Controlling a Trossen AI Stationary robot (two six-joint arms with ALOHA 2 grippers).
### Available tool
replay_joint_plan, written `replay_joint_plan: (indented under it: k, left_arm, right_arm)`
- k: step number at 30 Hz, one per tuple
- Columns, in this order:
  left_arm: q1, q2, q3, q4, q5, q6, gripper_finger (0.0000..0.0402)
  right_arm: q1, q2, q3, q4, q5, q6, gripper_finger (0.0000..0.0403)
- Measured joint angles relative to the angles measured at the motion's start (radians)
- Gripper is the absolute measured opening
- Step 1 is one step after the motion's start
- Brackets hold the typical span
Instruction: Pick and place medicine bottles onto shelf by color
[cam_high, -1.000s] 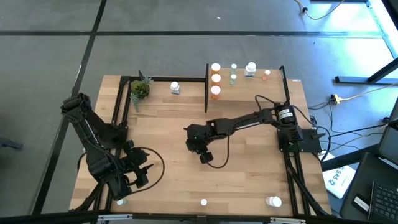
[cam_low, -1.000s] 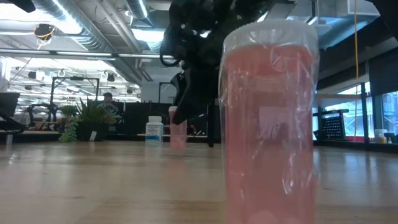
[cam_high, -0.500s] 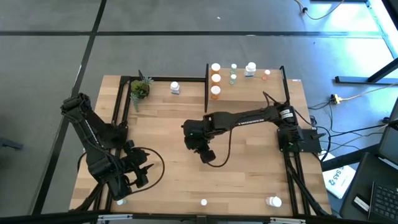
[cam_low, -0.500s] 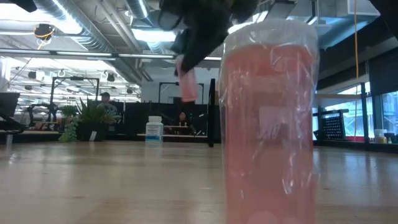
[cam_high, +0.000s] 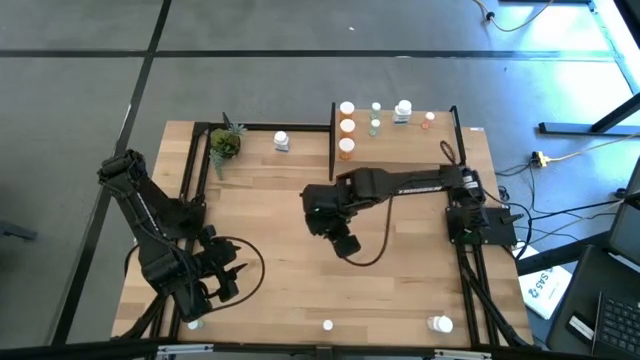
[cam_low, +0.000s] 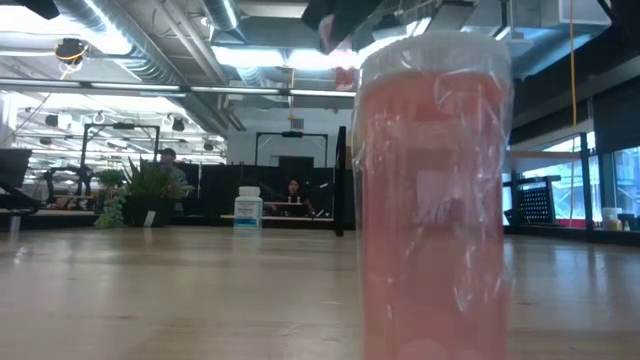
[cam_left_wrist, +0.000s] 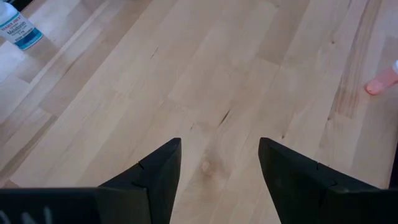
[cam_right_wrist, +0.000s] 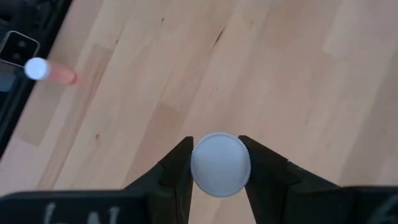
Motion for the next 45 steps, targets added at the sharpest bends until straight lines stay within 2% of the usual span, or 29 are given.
replay_joint_plan:
  k: [9, 18, 27, 31, 35, 40, 45]
  left_arm:
    - [0.0, 0.0, 0.0, 0.006, -0.021, 0.0, 0.0208]
    - [0.012, 0.0, 0.0, 0.003, -0.168, 0.001, 0.0208]
    - [0.125, 0.0, 0.0, 0.0, -0.307, 0.118, 0.0208]
    - [0.186, 0.0, 0.0, 0.001, -0.306, 0.167, 0.0208]
    - [0.223, 0.0, 0.0, 0.004, -0.304, 0.211, 0.0208]
    - [0.261, 0.0, 0.0, 0.005, -0.283, 0.237, 0.0208]
    - [0.294, 0.0, 0.0, 0.005, -0.278, 0.238, 0.0208]
  right_arm:
    - [0.001, -0.166, 0.001, -0.124, 0.119, 0.092, 0.012]
    - [-0.002, -0.336, 0.001, -0.229, 0.365, 0.262, 0.012]
    - [-0.003, -0.438, -0.013, -0.382, 0.639, 0.524, 0.012]
    - [-0.003, -0.528, -0.128, -0.353, 0.657, 0.592, 0.012]
    - [-0.003, -0.651, -0.314, -0.351, 0.716, 0.737, 0.012]
    - [-0.011, -0.79, -0.502, -0.293, 0.889, 0.949, 0.012]
    - [-0.093, -0.867, -0.613, -0.295, 0.958, 1.118, 0.012]
